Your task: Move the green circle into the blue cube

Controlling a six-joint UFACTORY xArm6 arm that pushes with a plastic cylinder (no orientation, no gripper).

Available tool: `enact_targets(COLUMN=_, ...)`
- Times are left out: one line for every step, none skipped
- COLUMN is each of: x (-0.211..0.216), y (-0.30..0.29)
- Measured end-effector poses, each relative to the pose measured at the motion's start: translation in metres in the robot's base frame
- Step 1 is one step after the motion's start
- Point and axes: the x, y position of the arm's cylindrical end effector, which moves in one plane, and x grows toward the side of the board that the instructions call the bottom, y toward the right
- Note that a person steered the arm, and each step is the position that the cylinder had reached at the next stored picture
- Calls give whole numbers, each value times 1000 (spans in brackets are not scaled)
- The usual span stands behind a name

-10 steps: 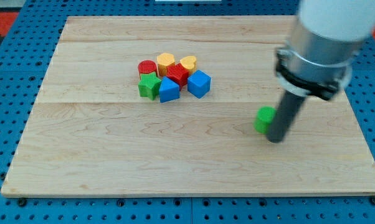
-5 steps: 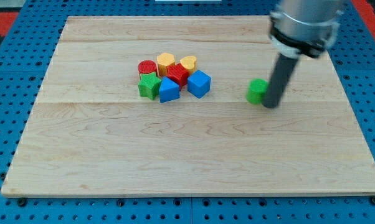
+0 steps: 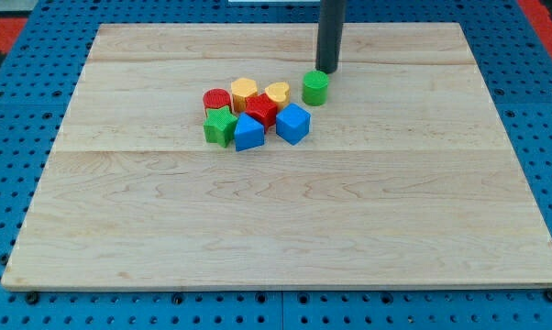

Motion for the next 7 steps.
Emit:
enact_targets(x=25, y=7)
enact_targets(x=-15, y=10)
enact_targets(x=-27, y=-32)
enact_targets(x=12, y=-16)
enact_targets(x=50, y=-20)
enact_targets(x=51, y=-8)
enact_targets(x=51, y=6)
